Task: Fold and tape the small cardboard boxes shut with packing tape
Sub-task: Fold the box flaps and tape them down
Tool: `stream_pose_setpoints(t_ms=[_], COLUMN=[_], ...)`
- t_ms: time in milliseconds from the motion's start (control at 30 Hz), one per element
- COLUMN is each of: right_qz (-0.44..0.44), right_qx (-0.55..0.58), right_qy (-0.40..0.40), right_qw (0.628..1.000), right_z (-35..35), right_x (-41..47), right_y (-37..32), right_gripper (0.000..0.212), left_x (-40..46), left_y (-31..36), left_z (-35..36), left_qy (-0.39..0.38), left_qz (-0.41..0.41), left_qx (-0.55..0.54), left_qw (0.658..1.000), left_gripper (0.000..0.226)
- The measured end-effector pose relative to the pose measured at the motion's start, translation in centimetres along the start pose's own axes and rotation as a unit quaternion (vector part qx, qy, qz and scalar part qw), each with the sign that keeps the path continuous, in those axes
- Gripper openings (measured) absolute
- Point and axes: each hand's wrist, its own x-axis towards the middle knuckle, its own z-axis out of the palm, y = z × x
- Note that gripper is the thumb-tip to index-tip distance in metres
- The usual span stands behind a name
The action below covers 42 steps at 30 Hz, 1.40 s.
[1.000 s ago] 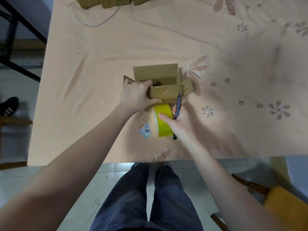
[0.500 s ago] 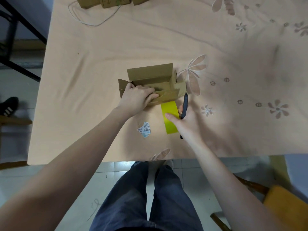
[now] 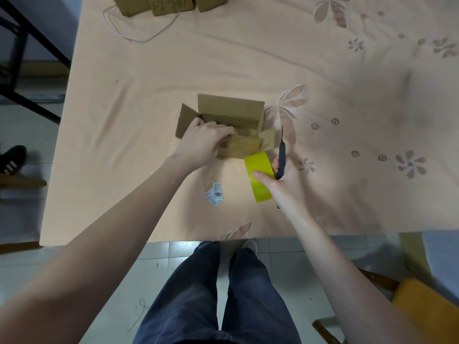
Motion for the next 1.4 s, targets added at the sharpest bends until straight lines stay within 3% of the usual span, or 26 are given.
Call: stream_pose_setpoints(t_ms=[100,167,233,333,567,633,733,933,1033,1233,1300,1400], right_qz=[0.009,0.019,0.029,0.035,-0.027,-0.054,-0.092,-0.111,-0.128,-0.175,-0.183,-0.199], right_qx=[0.025,0.036,0.048,0.051,0.039,0.037,0.026,0.020,0.012,-0.043,-0.057,-0.066], right_qy=[0.011,0.019,0.021,0.017,-0.020,-0.026,-0.025,-0.006,-0.006,0.003,-0.010,-0.014], right_qw=[1.000,0.999,0.998,0.998,0.999,0.998,0.995,0.994,0.992,0.984,0.981,0.978], right_z=[-1.4,-2.3,-3.0,-3.5,-3.4,-3.3,-3.5,-3.7,-3.9,-4.4,-4.4,-4.3], right_x=[0.0,0.0,0.0,0.1,-0.9,-1.3,-1.5,-1.5,-1.5,-1.9,-2.2,-2.3], right_y=[-0.1,-0.2,-0.2,-0.4,-1.3,-1.8,-1.8,-1.6,-1.6,-1.6,-1.6,-1.7], right_gripper=[0.033,0.037,0.026,0.041,0.030,0.029,0.039,0.044,0.046,0.045,0.041,0.050], left_x=[-0.1,-0.4,-0.6,-0.7,-1.4,-1.5,-1.5,-1.7,-1.6,-0.6,-0.5,-0.6], left_y=[-0.4,-0.8,-1.1,-0.7,5.7,6.9,7.9,9.1,9.8,10.1,9.8,9.7], left_z=[-1.2,-1.7,-1.7,-1.5,-1.8,-1.8,-1.7,-1.5,-1.5,-2.4,-2.8,-2.7], left_qy=[0.023,0.048,0.056,0.035,0.067,0.047,0.030,0.096,0.120,0.080,0.076,0.070], left_qz=[-0.009,-0.022,-0.043,-0.076,0.024,0.026,-0.001,-0.048,-0.090,-0.187,-0.194,-0.189], left_qx=[0.001,0.004,-0.002,-0.027,-0.183,-0.191,-0.235,-0.333,-0.401,-0.515,-0.512,-0.468], left_qw=[1.000,0.999,0.998,0.996,0.981,0.980,0.972,0.937,0.904,0.833,0.833,0.860], left_gripper=[0.055,0.050,0.044,0.047,0.027,0.034,0.048,0.031,0.020,0.012,0.010,0.015])
